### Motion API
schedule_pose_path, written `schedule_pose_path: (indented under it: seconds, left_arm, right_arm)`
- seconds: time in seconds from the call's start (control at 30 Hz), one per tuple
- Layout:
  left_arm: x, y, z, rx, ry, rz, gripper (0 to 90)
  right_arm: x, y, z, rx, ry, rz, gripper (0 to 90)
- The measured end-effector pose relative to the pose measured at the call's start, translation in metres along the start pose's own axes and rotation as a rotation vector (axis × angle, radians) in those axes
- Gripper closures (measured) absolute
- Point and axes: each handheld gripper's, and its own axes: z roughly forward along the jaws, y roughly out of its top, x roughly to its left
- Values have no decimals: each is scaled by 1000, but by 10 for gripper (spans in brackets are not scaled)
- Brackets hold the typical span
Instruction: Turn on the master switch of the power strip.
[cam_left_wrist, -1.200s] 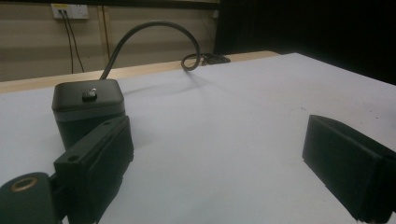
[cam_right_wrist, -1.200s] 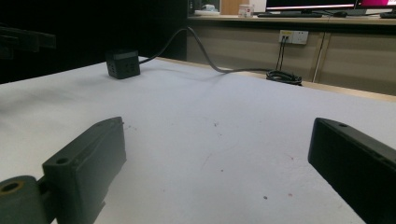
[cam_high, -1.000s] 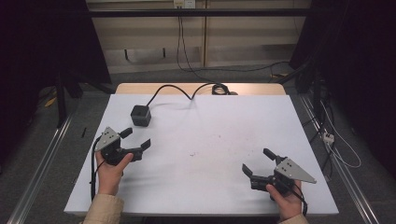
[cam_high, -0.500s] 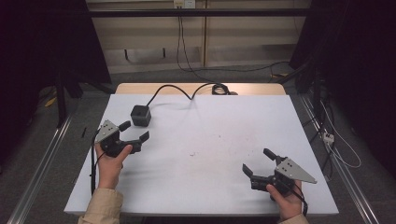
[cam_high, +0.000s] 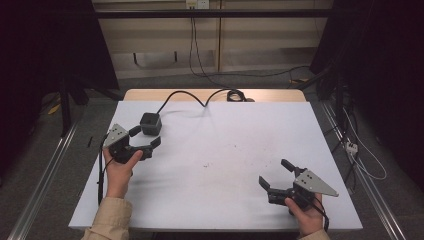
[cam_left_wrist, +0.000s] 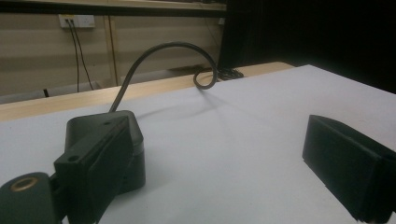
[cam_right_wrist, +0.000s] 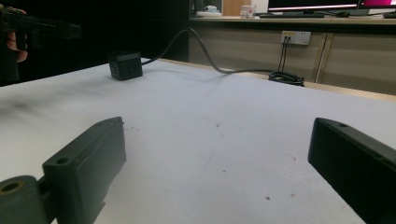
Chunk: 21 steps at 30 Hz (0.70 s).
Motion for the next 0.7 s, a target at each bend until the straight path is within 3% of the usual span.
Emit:
schedule_pose_path:
  seconds: [0.33, 0.7]
  left_arm:
    - [8, 7, 6, 16, 16, 7, 81]
    - [24, 3, 9, 21, 60, -39, 92]
  right_arm:
    - [0, 0, -1, -3, 1, 2, 37]
    - [0, 0, -1, -1, 3, 2, 37]
